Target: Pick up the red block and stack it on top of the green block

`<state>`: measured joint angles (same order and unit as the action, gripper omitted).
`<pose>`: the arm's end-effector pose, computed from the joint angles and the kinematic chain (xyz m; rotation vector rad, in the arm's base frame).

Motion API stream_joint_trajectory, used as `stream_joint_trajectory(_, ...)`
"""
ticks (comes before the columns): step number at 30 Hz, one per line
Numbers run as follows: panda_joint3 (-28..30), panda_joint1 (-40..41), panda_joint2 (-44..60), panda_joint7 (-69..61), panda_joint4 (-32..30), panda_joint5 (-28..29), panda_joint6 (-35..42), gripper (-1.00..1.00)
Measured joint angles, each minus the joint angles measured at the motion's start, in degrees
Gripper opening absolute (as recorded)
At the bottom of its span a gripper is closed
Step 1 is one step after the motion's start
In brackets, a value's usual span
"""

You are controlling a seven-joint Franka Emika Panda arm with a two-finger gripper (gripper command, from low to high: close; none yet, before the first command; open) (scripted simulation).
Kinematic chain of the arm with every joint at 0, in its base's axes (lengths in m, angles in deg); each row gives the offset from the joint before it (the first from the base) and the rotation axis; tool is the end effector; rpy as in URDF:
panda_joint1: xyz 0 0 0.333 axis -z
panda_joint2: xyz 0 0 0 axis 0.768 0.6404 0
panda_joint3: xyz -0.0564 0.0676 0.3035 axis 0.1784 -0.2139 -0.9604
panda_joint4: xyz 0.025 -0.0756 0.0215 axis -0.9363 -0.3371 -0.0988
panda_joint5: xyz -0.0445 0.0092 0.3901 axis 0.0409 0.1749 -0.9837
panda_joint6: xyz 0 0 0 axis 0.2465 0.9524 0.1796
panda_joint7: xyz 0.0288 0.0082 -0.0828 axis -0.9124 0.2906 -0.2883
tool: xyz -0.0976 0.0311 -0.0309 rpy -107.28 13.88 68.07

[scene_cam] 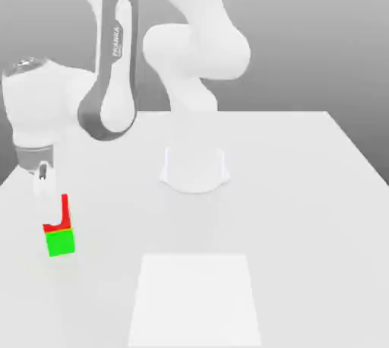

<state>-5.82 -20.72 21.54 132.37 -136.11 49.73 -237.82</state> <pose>0.2629 -0.2699 0.1834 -1.6315 2.6837 -0.0005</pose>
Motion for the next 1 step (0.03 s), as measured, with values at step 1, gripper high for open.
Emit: stream_joint_trajectory(1,0.00,0.00,0.00,0.00,0.00,0.00,0.00,1.00)
